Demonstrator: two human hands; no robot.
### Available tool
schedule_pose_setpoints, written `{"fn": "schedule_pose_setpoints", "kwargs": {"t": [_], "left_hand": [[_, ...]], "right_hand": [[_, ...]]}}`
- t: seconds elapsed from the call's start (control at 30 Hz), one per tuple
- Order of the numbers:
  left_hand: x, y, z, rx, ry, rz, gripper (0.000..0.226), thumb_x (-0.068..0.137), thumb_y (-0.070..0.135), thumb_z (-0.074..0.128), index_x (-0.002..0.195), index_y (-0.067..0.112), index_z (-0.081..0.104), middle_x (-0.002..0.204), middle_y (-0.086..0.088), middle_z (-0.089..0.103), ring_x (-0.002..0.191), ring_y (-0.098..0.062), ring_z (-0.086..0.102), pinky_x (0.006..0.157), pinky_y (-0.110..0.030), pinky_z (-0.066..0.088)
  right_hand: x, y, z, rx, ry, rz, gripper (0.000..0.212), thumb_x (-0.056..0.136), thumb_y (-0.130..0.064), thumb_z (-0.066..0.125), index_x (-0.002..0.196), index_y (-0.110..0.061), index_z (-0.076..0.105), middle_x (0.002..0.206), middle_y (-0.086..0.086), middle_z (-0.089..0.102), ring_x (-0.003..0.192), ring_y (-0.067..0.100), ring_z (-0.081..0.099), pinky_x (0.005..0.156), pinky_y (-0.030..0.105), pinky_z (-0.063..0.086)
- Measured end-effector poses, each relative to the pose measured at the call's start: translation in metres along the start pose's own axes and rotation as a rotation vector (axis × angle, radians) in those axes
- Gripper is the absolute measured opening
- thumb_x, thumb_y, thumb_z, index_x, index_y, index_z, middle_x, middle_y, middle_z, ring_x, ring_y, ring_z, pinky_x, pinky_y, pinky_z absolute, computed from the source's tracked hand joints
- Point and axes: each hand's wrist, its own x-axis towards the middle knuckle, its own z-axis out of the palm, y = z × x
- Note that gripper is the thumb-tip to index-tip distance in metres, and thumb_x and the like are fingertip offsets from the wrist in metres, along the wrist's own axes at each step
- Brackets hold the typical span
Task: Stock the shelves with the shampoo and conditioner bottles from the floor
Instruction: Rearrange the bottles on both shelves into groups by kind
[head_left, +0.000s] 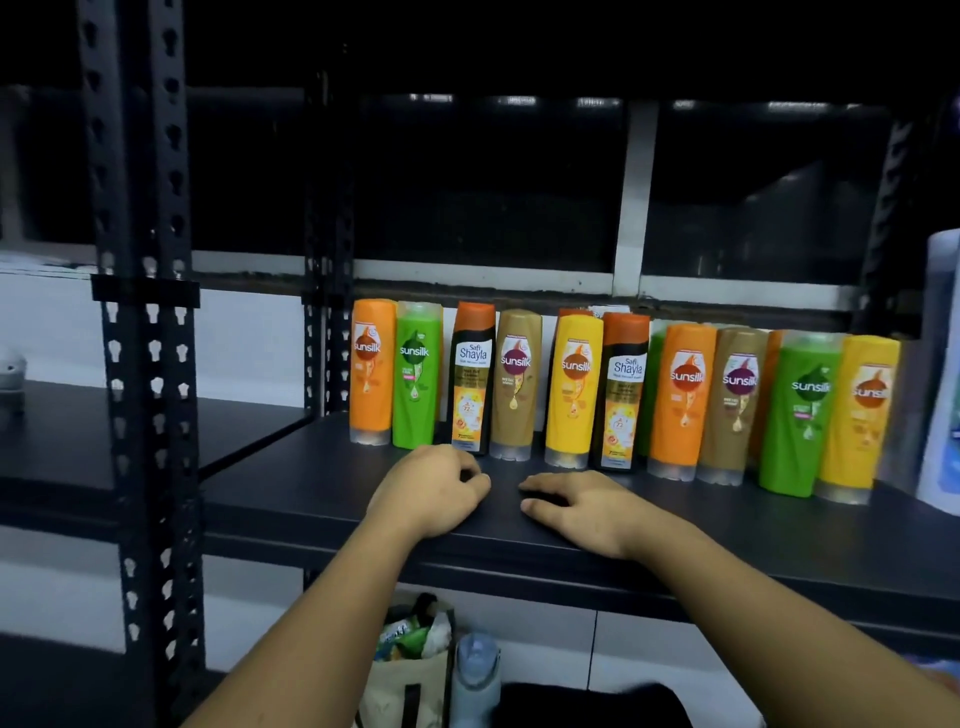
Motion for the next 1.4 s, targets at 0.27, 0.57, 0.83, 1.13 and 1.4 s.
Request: {"fn": "schedule_pose_setpoints", "kwargs": {"t": [0.27, 0.57, 0.83, 1.13, 1.4], "left_hand": [[-0.004, 0.002, 0.000, 0.029, 0.043, -0.002, 0.027, 0.091, 0.046, 0.055, 0.098, 0.031, 0.076, 0.094, 0.008, 0.073, 0.086, -0.015, 0.064, 0.080, -0.038, 0.058], [0.005, -0.002, 0.000, 0.029, -0.087, 0.015, 0.032, 0.093, 0.045, 0.054, 0.116, 0.034, 0.074, 0.122, 0.009, 0.070, 0.110, -0.016, 0.062, 0.098, -0.040, 0.053], [0.008, -0.045, -0.037, 0.106, -0.348, 0.070, 0.054, 0.094, 0.065, 0.054, 0.143, 0.043, 0.054, 0.154, 0.016, 0.047, 0.140, -0.010, 0.044, 0.115, -0.030, 0.032], [0.035, -0.148, -0.075, -0.305, 0.159, -0.221, 0.035, 0.092, 0.042, 0.072, 0.124, 0.031, 0.064, 0.131, 0.007, 0.061, 0.125, -0.015, 0.055, 0.104, -0.035, 0.045], [0.092, -0.157, -0.063, -0.695, 0.289, -0.187, 0.105, 0.079, 0.029, 0.088, 0.157, 0.034, 0.019, 0.153, -0.004, 0.040, 0.126, -0.021, 0.049, 0.103, -0.041, 0.042]], "right_hand": [[0.000, -0.001, 0.000, -0.040, 0.005, -0.064, 0.048, 0.101, -0.056, 0.044, 0.146, -0.039, 0.049, 0.152, -0.014, 0.047, 0.138, 0.011, 0.043, 0.111, 0.028, 0.033], [0.013, -0.001, -0.002, -0.080, -0.076, -0.112, 0.049, 0.102, -0.056, 0.040, 0.149, -0.043, 0.042, 0.156, -0.017, 0.041, 0.142, 0.010, 0.038, 0.116, 0.030, 0.030], [0.035, -0.020, 0.000, -0.104, -0.113, -0.134, 0.050, 0.102, -0.057, 0.041, 0.150, -0.042, 0.041, 0.156, -0.017, 0.041, 0.142, 0.011, 0.038, 0.116, 0.031, 0.029], [0.110, -0.097, 0.042, 0.379, 0.134, -0.090, 0.069, 0.099, -0.041, 0.060, 0.157, -0.031, 0.024, 0.152, -0.009, 0.043, 0.141, 0.018, 0.043, 0.113, 0.030, 0.035], [0.177, -0.126, 0.069, 0.686, 0.228, -0.001, 0.098, 0.095, -0.043, 0.061, 0.160, -0.017, -0.008, 0.167, 0.006, 0.018, 0.150, 0.026, 0.028, 0.120, 0.045, 0.031]]}}
